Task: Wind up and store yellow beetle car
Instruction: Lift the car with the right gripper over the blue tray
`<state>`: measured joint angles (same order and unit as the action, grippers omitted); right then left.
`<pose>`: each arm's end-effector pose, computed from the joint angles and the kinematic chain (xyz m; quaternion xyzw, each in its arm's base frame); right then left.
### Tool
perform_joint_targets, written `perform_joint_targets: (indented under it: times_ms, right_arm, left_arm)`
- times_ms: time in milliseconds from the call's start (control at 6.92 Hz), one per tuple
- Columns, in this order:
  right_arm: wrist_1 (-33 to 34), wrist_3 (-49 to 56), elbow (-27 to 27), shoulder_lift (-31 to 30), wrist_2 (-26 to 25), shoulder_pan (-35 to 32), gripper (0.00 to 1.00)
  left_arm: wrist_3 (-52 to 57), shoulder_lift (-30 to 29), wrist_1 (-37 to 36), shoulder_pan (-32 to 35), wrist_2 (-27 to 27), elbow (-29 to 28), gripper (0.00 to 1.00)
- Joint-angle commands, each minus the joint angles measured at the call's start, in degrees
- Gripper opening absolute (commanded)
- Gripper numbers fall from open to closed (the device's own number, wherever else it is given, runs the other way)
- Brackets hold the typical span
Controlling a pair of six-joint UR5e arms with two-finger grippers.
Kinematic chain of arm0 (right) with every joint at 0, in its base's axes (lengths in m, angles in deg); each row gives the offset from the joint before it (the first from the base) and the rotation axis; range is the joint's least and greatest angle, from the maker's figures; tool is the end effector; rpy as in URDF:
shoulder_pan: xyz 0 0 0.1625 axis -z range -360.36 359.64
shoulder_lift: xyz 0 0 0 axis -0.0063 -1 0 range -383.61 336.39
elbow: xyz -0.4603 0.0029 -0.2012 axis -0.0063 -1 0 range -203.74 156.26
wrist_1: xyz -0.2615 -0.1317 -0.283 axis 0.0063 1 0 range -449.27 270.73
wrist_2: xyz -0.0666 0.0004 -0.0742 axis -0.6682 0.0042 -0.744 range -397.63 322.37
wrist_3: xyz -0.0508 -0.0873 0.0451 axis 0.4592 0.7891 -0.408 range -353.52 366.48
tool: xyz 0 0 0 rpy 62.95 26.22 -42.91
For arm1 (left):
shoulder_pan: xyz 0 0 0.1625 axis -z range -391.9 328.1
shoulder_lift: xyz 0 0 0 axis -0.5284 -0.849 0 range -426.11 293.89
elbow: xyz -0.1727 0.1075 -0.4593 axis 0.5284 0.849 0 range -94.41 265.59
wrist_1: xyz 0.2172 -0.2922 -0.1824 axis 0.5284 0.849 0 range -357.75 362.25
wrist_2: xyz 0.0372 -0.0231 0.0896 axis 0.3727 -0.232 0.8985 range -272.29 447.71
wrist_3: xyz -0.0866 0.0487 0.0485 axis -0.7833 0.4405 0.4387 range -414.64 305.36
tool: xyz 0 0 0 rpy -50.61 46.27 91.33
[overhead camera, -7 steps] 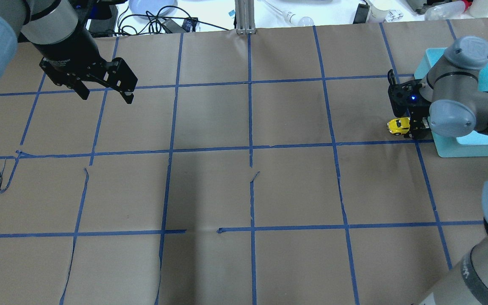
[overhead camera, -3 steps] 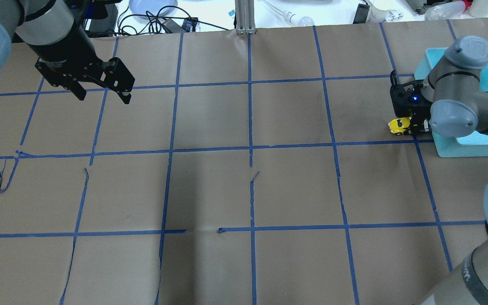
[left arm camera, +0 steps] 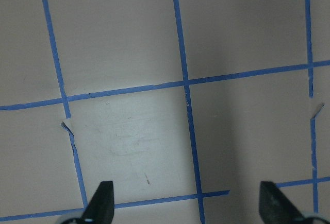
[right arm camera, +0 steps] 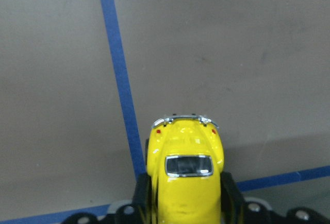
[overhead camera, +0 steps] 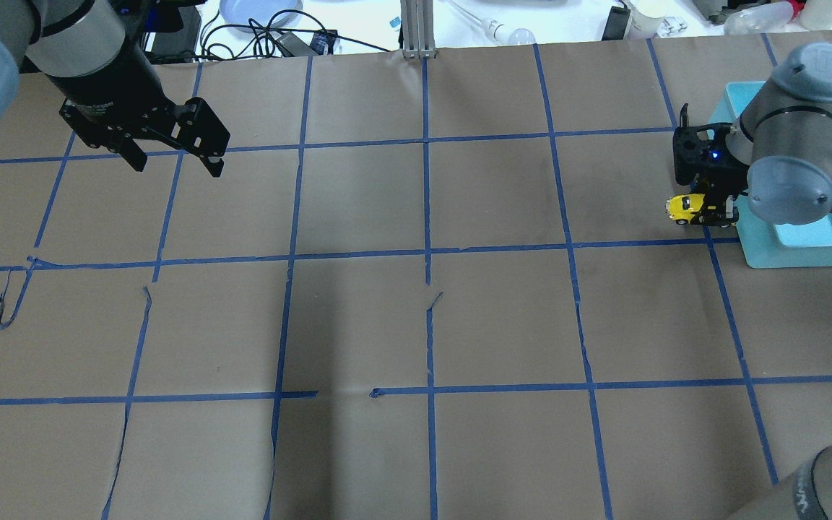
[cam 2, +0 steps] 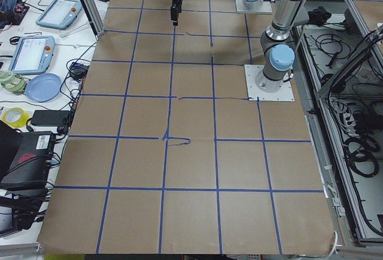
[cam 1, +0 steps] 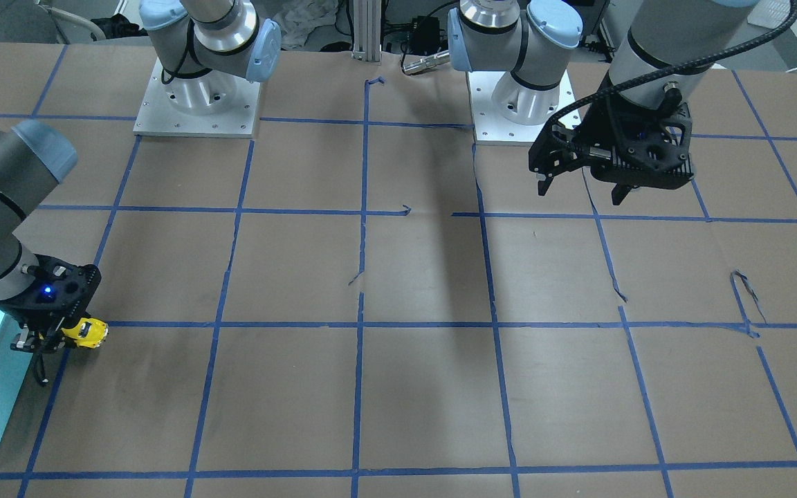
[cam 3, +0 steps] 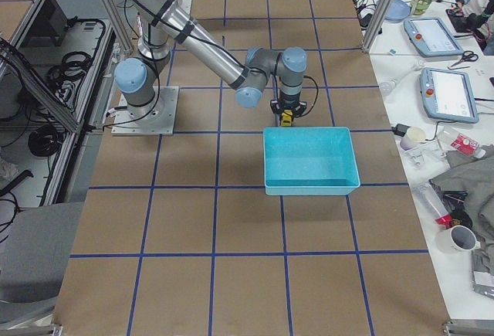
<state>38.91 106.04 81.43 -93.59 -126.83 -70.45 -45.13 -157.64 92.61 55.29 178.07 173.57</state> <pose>-0.0747 -0.6024 0.3075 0.6403 -0.7676 0.0192 0.0191 -0.1080 -0.5041 0.5576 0.0584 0.9983 -0.0009 0.0032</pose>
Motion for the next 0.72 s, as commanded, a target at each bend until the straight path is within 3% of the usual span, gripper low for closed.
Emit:
perform_joint_targets:
  times_ms: [0,145,289,578]
  right_arm:
    - [-11.0,-2.5,-8.4,-1.8,2.5,-0.1,0.00]
    - [-17.9,-2.4,-14.8,-1.1,1.8,0.0,0.00]
    - [-20.5,-0.8,-19.8,1.0,-1.2,0.5,0.00]
    - [-20.6,6.2,-22.8,3.0,-4.1,5.1,0.00]
  left_arm:
    - [-3.9,0.2,-0.1,0.0,0.0,0.0,1.00]
    - [-3.8,0.2,-0.1,0.0,-0.1,0.0,1.00]
    - [-3.8,0.0,-0.1,0.0,-0.1,0.0,1.00]
    - [-3.6,0.0,0.0,0.0,0.0,0.0,1.00]
